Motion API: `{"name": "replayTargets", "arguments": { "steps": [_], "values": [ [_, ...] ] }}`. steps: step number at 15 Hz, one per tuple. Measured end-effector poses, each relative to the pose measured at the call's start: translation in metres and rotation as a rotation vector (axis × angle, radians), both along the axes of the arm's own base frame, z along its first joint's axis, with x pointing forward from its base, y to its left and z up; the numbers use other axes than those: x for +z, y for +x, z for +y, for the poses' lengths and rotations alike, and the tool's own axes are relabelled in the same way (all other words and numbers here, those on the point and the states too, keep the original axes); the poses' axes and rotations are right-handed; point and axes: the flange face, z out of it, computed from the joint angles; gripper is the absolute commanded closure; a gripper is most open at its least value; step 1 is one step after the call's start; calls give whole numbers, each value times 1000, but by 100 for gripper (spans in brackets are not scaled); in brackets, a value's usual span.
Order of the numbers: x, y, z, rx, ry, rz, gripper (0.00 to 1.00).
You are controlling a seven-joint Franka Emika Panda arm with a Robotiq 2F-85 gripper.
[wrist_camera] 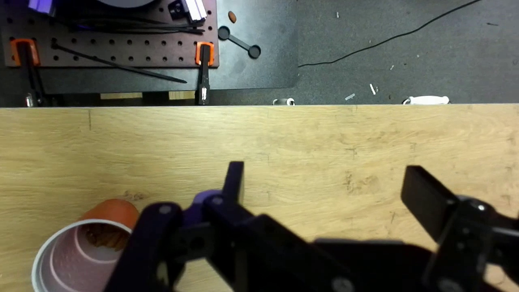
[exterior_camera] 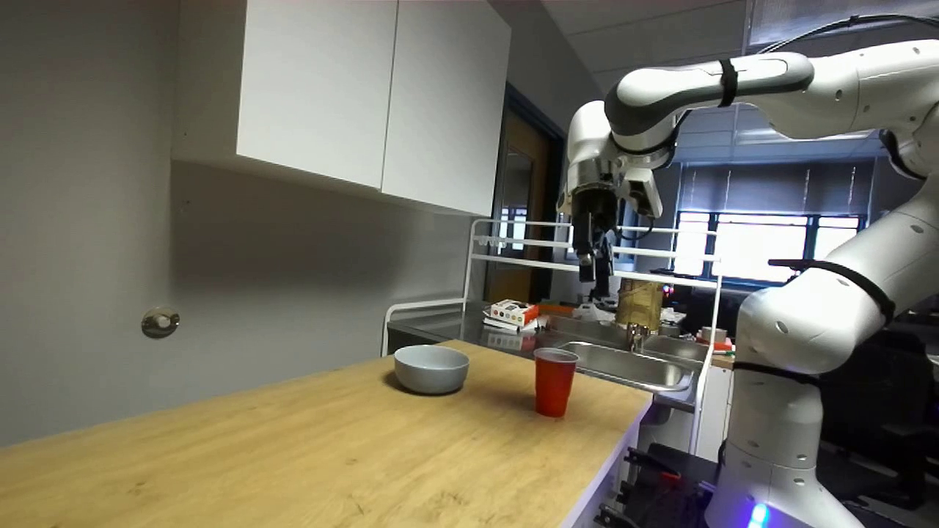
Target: Put the objects from the red cup into the gray bowl
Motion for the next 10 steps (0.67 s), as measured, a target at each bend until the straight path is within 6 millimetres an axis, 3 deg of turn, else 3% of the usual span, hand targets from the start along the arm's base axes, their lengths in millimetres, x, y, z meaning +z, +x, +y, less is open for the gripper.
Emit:
{"name": "replayTargets", "arguments": {
  "steps": [6,10],
  "values": [
    [-52,22,-32,-203,37,82,0],
    [-85,25,-53,-362,34,145,0]
  ]
}}
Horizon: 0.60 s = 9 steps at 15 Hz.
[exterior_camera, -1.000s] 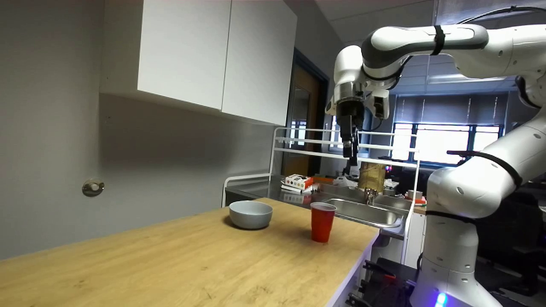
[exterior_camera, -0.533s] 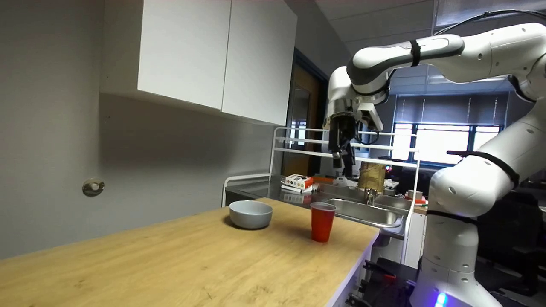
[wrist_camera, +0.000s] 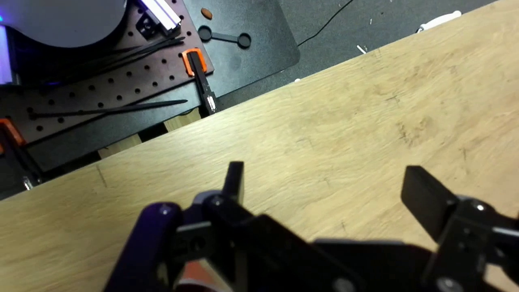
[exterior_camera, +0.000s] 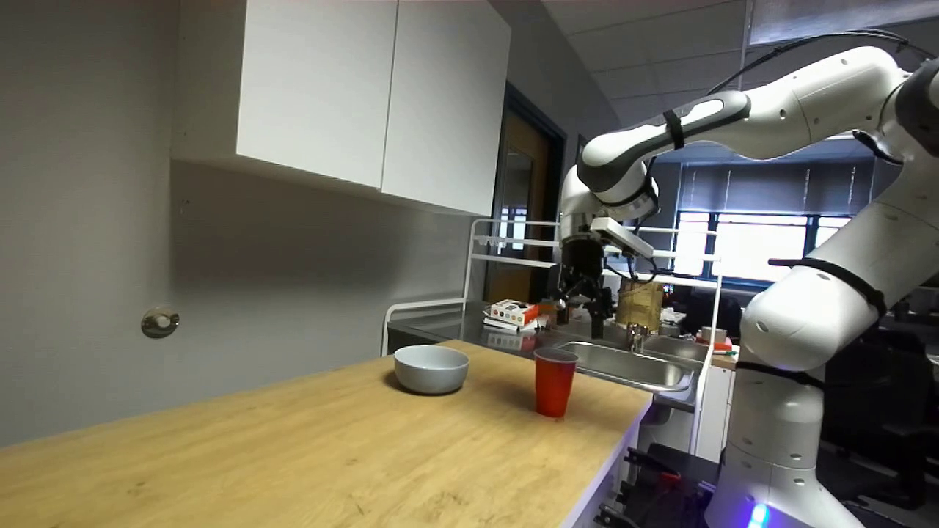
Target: Put the objects from the red cup into the gray bowl
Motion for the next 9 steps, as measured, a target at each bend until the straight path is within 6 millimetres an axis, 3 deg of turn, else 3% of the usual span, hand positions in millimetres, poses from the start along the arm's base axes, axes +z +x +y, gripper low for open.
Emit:
{"name": "replayTargets", "arguments": {
  "steps": [6,9],
  "values": [
    [-38,-13,-43,-225,0,84,0],
    [-47,-18,-66,-332,5,94,0]
  ]
}}
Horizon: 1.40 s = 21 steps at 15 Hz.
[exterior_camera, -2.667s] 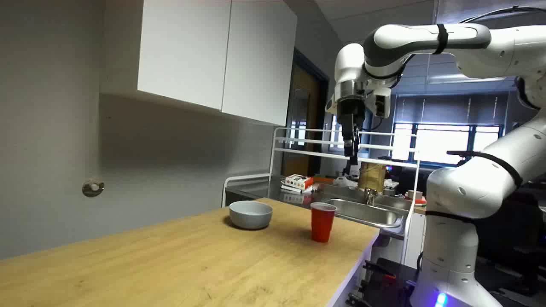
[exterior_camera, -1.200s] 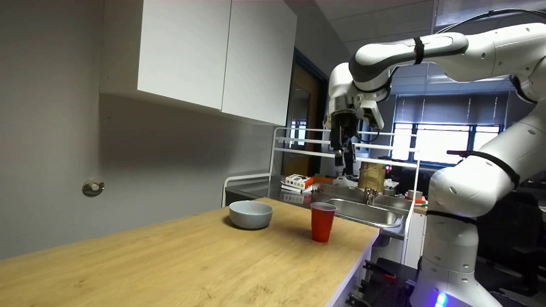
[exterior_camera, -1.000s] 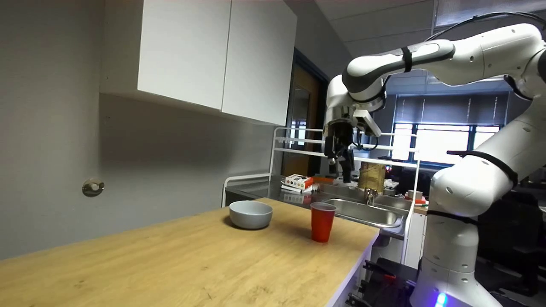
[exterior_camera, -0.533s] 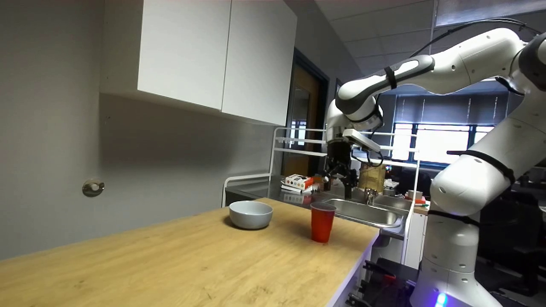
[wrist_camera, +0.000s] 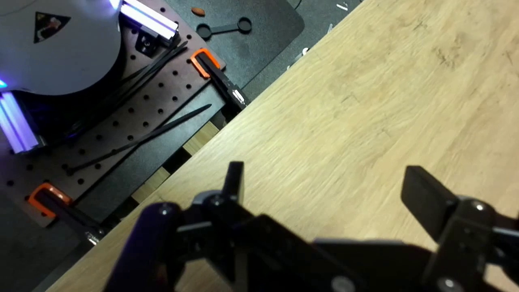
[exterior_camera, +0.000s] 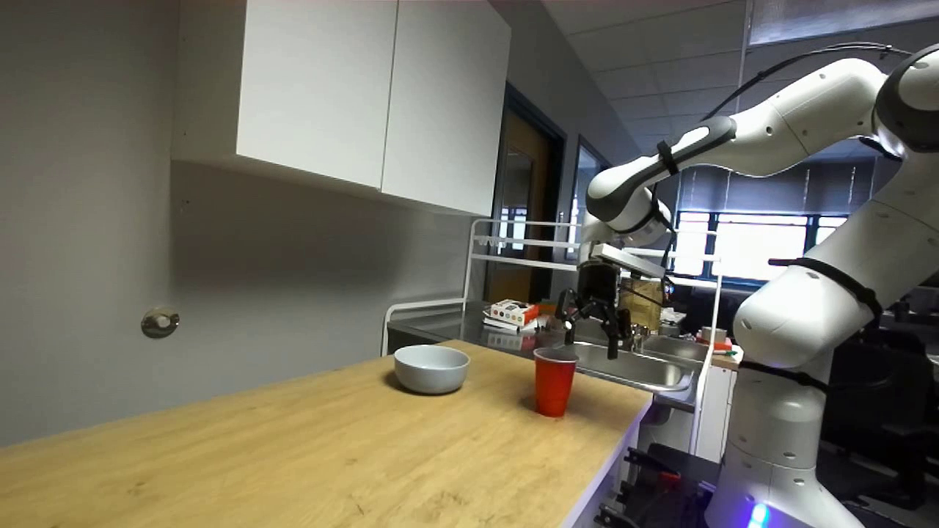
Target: Put the objects from the red cup into the gray bowl
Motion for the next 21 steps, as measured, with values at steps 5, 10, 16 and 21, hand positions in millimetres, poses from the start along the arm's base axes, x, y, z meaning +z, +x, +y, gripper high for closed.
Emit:
{"name": "replayTargets", "arguments": {
  "steps": [5,10,16,21],
  "values": [
    [3,5,-22,-150,-59,-21,0],
    [1,10,-31,-247,-202,10,0],
    [-13,12,-36,-292,-302,88,0],
    [-20,23,-38,-321,-332,92,0]
  ]
}}
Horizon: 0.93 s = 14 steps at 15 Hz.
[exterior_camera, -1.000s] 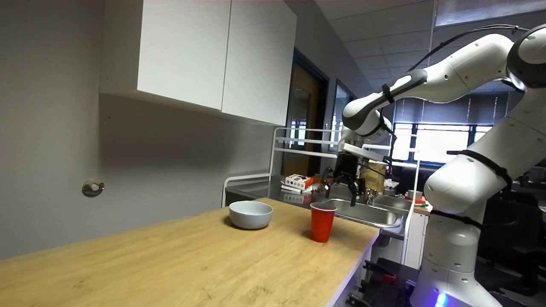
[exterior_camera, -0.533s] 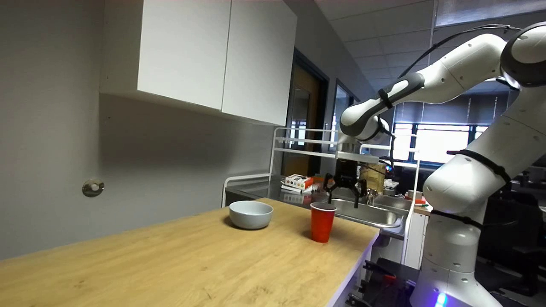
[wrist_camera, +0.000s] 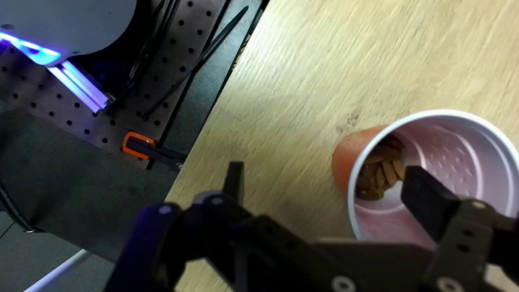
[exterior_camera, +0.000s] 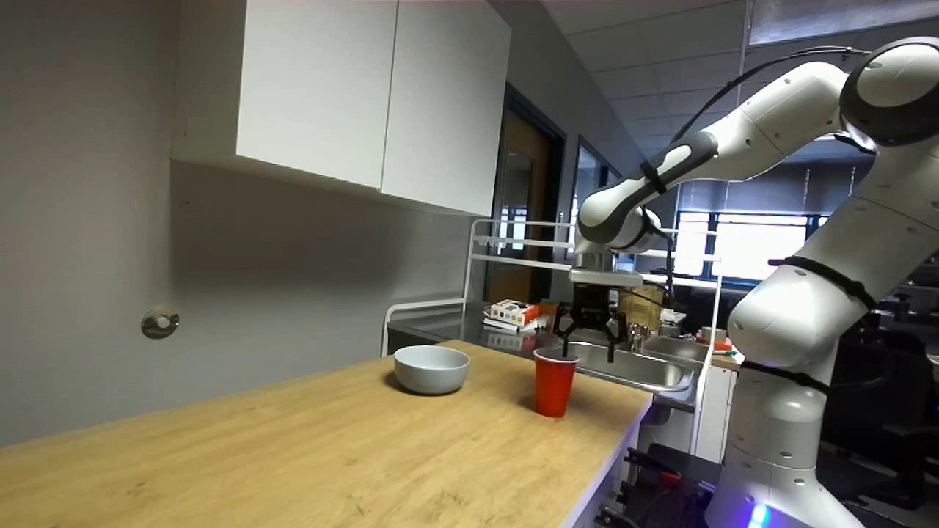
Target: Put the objects from the red cup into the gray bowl
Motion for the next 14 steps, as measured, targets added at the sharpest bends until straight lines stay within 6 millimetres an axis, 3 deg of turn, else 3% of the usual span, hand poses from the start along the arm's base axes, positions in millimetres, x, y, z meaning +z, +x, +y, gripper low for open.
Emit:
{"name": "replayTargets", "arguments": {
  "steps": [2,3,5,11,14],
  "values": [
    [-1,7,-2,-20,-16,-10,0],
    [-1,11,-2,-29,-23,-13,21],
    [0,21,-2,-38,-38,-15,32],
    [-6,38,-3,-56,-73,20,80],
    [-7,42,-5,-67,-81,30,99]
  ]
}}
